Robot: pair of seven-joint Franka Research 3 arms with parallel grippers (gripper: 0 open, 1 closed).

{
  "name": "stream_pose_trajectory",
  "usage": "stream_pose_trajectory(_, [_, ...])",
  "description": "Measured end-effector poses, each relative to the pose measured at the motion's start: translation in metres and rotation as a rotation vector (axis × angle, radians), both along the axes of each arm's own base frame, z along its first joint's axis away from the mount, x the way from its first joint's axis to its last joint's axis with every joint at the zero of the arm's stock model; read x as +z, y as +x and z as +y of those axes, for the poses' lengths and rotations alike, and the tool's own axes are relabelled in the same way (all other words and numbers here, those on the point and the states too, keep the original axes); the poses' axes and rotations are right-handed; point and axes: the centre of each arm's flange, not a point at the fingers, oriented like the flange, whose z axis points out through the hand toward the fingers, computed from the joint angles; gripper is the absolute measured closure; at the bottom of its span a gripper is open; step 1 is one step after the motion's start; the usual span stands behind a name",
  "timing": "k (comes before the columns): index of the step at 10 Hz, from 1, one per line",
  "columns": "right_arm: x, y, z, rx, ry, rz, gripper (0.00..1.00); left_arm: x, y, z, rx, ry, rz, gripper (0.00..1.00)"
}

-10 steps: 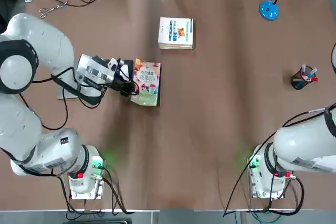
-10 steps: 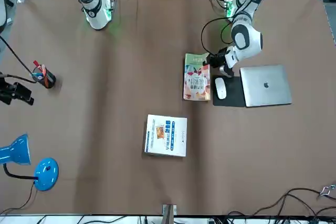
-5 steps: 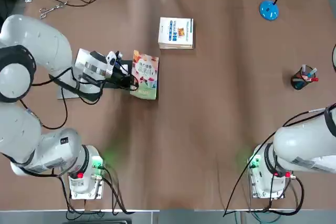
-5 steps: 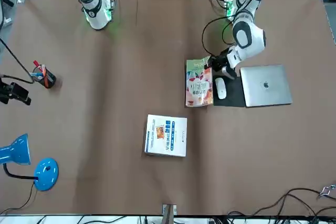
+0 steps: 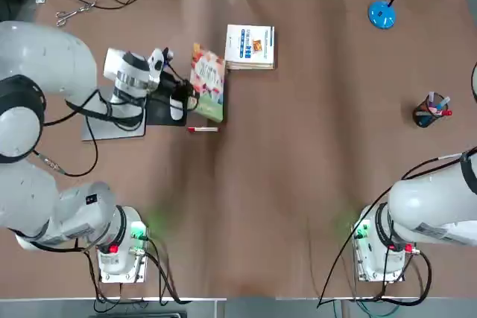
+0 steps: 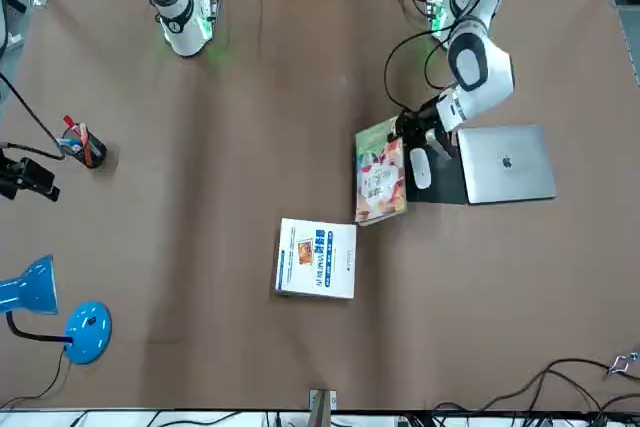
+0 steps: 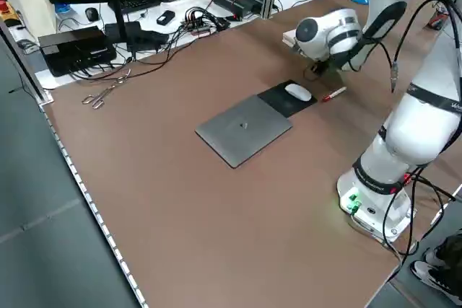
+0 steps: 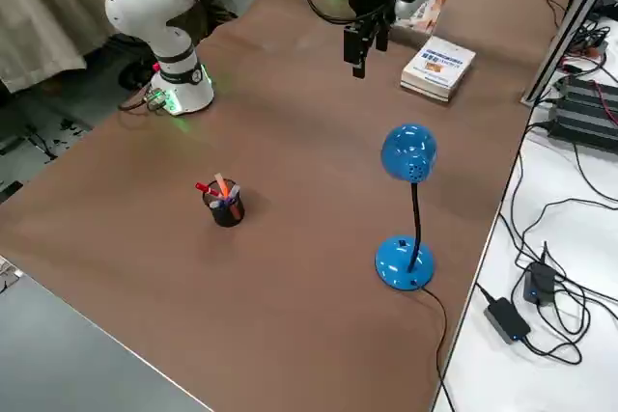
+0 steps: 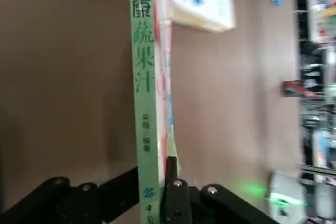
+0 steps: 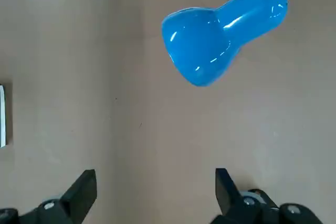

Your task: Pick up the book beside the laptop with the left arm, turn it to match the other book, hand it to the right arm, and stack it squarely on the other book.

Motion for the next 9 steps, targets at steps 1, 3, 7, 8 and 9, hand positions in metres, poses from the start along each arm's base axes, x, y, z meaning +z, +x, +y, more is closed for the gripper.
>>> stream_pose_trajectory(1, [0.0,0.0,0.0,0.0,0.0,0.0,0.0,0.013,0.011,0.005,-0.013,-0.015,-0.024,0.82])
stream_pose_trajectory(3, [0.0,0.0,0.0,0.0,0.0,0.0,0.0,0.043,0.039,0.005,-0.048,-0.008,-0.11,0.82])
stream_pose_trajectory(7, [-0.001,0.0,0.001,0.003,0.001,0.005,0.0,0.089,0.115,0.028,-0.187,-0.02,-0.199,0.82])
stream_pose_trajectory(8, [-0.001,0.0,0.001,0.003,0.001,0.006,0.0,0.09,0.139,0.035,-0.224,-0.024,-0.216,0.82])
stream_pose_trajectory(9, [-0.001,-0.001,0.001,0.002,0.001,0.007,0.0,0.092,0.161,0.035,-0.249,-0.022,-0.215,0.82])
